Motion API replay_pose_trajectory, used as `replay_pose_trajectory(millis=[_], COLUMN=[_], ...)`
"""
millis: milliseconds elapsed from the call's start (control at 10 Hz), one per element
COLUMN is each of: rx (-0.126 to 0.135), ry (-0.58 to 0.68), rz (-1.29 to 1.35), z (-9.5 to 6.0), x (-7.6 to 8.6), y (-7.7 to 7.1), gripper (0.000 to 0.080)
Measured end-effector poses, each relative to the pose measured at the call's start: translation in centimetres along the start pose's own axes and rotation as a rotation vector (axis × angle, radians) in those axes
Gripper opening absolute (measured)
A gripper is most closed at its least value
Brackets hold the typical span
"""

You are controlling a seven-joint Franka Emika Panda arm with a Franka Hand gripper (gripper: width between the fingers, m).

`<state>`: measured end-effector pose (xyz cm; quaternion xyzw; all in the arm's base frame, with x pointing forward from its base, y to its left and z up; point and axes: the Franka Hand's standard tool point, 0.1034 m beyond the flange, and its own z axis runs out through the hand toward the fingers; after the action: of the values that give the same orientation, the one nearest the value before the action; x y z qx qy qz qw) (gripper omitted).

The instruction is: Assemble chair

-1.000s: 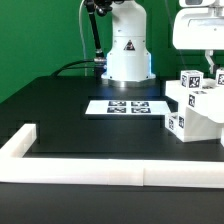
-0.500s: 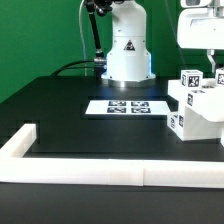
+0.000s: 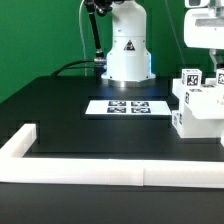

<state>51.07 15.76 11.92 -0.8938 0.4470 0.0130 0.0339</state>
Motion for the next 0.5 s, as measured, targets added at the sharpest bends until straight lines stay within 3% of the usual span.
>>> replay_pose_trajectory(millis=[100, 200, 500], rx=[-0.012, -0.015, -0.019], ry=[-0.006, -0.008, -0.010], rz=[-0.051, -0.055, -0.400], z=[0.05, 0.11, 0.30], x=[-0.11, -0.17, 0.15], y=[0.13, 0.16, 0.37], gripper=[0.0496, 0.0599, 0.0647])
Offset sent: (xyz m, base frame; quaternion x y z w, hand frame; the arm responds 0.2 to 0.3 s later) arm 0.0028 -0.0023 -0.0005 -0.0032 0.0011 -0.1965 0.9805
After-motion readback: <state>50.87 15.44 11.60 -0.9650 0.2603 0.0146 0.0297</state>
